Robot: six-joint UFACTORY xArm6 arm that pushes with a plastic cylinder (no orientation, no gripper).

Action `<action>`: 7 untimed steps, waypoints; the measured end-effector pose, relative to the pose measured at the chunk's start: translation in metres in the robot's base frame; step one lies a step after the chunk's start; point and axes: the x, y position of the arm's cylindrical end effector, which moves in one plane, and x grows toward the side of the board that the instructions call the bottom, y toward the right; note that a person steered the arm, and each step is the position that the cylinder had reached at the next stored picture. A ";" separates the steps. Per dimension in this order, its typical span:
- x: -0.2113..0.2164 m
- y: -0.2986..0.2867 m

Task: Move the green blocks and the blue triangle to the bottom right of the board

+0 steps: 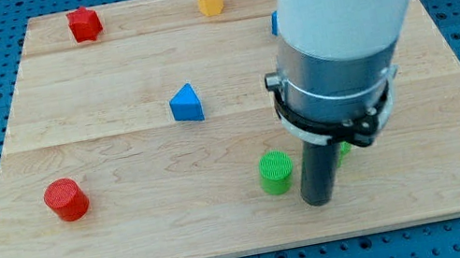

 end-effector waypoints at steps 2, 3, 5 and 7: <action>-0.059 -0.075; -0.085 -0.095; -0.141 -0.164; -0.209 -0.163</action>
